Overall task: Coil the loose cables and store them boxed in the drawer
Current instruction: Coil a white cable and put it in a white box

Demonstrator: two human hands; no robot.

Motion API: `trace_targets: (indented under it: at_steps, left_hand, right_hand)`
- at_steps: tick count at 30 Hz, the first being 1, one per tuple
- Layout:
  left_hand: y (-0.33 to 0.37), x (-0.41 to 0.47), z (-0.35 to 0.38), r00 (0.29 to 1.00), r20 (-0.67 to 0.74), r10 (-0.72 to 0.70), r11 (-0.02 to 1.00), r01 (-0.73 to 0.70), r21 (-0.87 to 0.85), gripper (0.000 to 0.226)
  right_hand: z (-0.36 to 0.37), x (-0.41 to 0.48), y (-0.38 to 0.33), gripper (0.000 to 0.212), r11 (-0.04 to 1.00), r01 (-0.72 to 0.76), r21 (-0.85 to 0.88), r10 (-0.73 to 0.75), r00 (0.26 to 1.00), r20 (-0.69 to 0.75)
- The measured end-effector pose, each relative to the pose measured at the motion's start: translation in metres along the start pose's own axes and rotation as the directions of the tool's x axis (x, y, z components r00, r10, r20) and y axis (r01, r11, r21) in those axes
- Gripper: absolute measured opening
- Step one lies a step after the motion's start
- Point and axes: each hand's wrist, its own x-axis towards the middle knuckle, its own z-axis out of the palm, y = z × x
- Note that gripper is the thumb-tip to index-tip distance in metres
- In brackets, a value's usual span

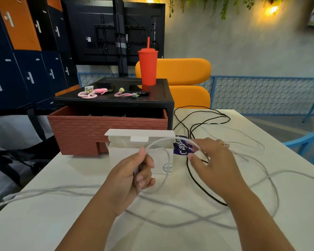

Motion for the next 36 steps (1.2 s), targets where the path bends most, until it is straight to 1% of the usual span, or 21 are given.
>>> trace_targets:
  at_steps: [3, 6, 7, 9, 12, 15, 17, 19, 21, 23, 24, 25, 26, 27, 28, 29, 30, 31, 32, 34, 36]
  left_hand:
    - [-0.003, -0.001, 0.004, 1.0, 0.018, -0.01, 0.996, 0.008, 0.088, 0.037]
    - [-0.004, -0.001, 0.005, 0.999, 0.043, -0.028, 0.995, 0.024, 0.095, 0.039]
    - [-0.004, -0.001, 0.005, 0.998, 0.05, -0.037, 0.995, 0.033, 0.09, 0.04]
    - [-0.004, -0.002, 0.006, 0.996, 0.07, -0.063, 0.996, 0.057, 0.073, 0.041]
    - [-0.004, -0.002, 0.005, 0.989, 0.107, -0.102, 0.994, 0.099, 0.037, 0.039]
    - [-0.004, 0.0, 0.001, 0.984, 0.14, -0.106, 0.994, 0.105, 0.018, 0.035]
    - [-0.005, 0.0, -0.002, 0.98, 0.166, -0.106, 0.994, 0.101, 0.038, 0.034]
    - [-0.005, -0.001, -0.006, 0.972, 0.217, -0.093, 0.996, 0.087, 0.037, 0.03]
    - [-0.006, -0.001, -0.01, 0.952, 0.3, -0.056, 0.997, 0.071, -0.041, 0.029]
    - [-0.006, 0.003, -0.018, 0.928, 0.372, -0.005, 0.978, 0.082, -0.193, 0.031]
    - [-0.005, 0.006, -0.022, 0.899, 0.435, 0.037, 0.951, 0.103, -0.293, 0.031]
    - [-0.003, 0.007, -0.024, 0.856, 0.509, 0.094, 0.91, 0.133, -0.393, 0.034]
    - [0.0, 0.008, -0.025, 0.853, 0.491, 0.177, 0.888, 0.077, -0.453, 0.041]
    - [0.001, 0.006, -0.028, 0.9, 0.381, 0.213, 0.889, -0.016, -0.458, 0.046]
    - [0.002, 0.004, -0.032, 0.928, 0.303, 0.219, 0.898, -0.07, -0.435, 0.049]
    - [0.004, 0.002, -0.035, 0.935, 0.266, 0.235, 0.904, -0.109, -0.414, 0.049]
    - [0.007, 0.002, -0.034, 0.928, 0.271, 0.256, 0.905, -0.131, -0.405, 0.048]
    - [0.008, 0.004, -0.031, 0.916, 0.293, 0.275, 0.906, -0.145, -0.398, 0.045]
    - [0.007, 0.005, -0.028, 0.923, 0.28, 0.265, 0.911, -0.144, -0.388, 0.043]
    - [0.006, 0.002, -0.021, 0.972, 0.119, 0.202, 0.925, -0.149, -0.348, 0.042]
    - [0.006, -0.002, -0.009, 0.974, -0.012, 0.225, 0.947, -0.222, -0.231, 0.036]
  right_hand:
    - [0.012, -0.004, -0.017, 0.043, 0.991, 0.131, 0.037, -0.127, 0.988, -0.088]
    - [0.022, -0.007, -0.026, 0.036, 0.965, 0.26, -0.03, -0.261, 0.957, -0.123]
    - [0.025, -0.007, -0.026, 0.032, 0.96, 0.276, -0.049, -0.281, 0.949, -0.141]
    - [0.025, -0.007, -0.027, 0.028, 0.968, 0.245, -0.055, -0.251, 0.948, -0.194]
    - [0.018, -0.005, -0.025, 0.03, 0.984, 0.164, -0.065, -0.177, 0.933, -0.313]
    - [0.008, -0.004, -0.021, 0.028, 0.997, 0.082, -0.004, -0.076, 0.895, -0.44]
    - [0.0, -0.004, -0.016, 0.022, 0.999, 0.013, 0.053, 0.016, 0.859, -0.513]
    - [-0.008, -0.002, -0.011, 0.015, 0.993, -0.06, 0.099, 0.103, 0.844, -0.526]
    - [-0.011, 0.0, -0.007, 0.016, 0.986, -0.133, 0.105, 0.167, 0.873, -0.459]
    - [-0.008, 0.001, -0.004, 0.018, 0.979, -0.183, 0.087, 0.201, 0.925, -0.324]
    - [-0.007, 0.001, -0.004, 0.017, 0.98, -0.191, 0.06, 0.2, 0.951, -0.237]
    - [-0.005, 0.0, -0.004, 0.017, 0.983, -0.184, 0.021, 0.185, 0.973, -0.138]
    - [-0.003, 0.0, -0.005, 0.015, 0.987, -0.163, -0.012, 0.163, 0.986, -0.026]
    - [-0.001, -0.002, -0.007, 0.014, 0.99, -0.139, -0.029, 0.141, 0.986, 0.093]
    - [0.002, -0.003, -0.01, 0.014, 0.993, -0.117, -0.033, 0.121, 0.97, 0.209]
    - [0.004, -0.004, -0.014, 0.014, 0.995, -0.096, -0.033, 0.102, 0.945, 0.312]
    - [0.007, -0.006, -0.019, 0.014, 0.996, -0.079, -0.029, 0.084, 0.914, 0.397]
    - [0.009, -0.007, -0.023, 0.014, 0.998, -0.068, -0.016, 0.067, 0.884, 0.463]
    - [0.011, -0.009, -0.028, 0.012, 0.998, -0.064, 0.005, 0.052, 0.857, 0.513]
    - [0.013, -0.011, -0.033, 0.011, 0.997, -0.076, 0.027, 0.046, 0.807, 0.589]
    - [0.013, -0.012, -0.035, 0.021, 0.996, -0.086, 0.017, 0.054, 0.754, 0.655]
